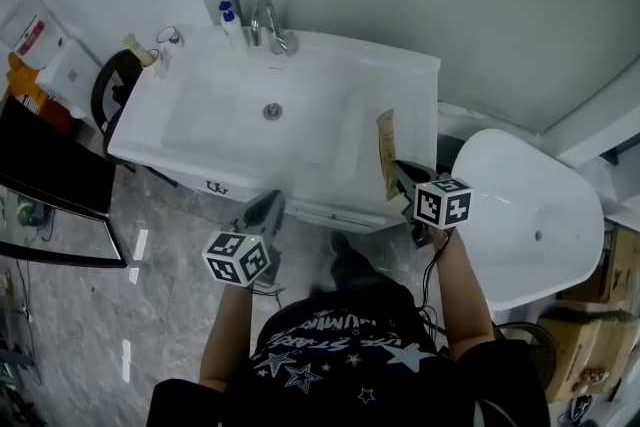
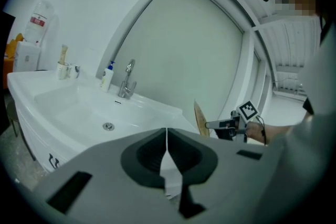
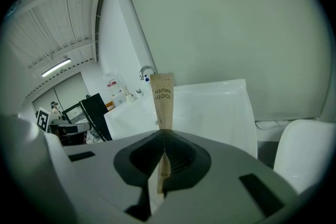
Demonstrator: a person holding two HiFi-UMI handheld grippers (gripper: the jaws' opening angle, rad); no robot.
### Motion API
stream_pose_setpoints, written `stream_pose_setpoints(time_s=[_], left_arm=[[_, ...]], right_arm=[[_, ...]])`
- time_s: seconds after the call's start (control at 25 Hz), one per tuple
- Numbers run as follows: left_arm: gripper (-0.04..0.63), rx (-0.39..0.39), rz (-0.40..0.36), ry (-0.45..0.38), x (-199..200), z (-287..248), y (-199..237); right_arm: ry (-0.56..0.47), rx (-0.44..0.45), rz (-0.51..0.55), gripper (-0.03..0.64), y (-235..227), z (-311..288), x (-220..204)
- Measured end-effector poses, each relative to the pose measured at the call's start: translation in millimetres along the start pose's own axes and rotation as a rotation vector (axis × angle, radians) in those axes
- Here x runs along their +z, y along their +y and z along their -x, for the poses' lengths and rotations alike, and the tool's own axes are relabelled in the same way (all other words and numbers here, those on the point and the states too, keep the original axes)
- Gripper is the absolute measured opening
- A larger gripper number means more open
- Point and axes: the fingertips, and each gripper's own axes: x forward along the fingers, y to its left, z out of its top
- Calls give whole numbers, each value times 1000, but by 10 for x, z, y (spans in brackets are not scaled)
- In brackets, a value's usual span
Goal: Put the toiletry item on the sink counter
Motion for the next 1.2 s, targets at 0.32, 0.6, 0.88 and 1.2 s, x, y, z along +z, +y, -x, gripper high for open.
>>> stream_pose_setpoints(time_s=[0.32,0.6,0.88,1.2], left_arm=[[20,0,-17,16,307,-644,90],[20,23,-19,25,513,-1045,178],[20,48,-30,34,695,-1397,261],[20,67,-26,56,763,-1800,286]], right_arm=[[56,-26,73,17,-533,-318,351],[64,-9,86,16,-944,-568,759],[221,-151,473,15,-1380,-903,982],[342,-118,708,17,-1691,-1370,1135]])
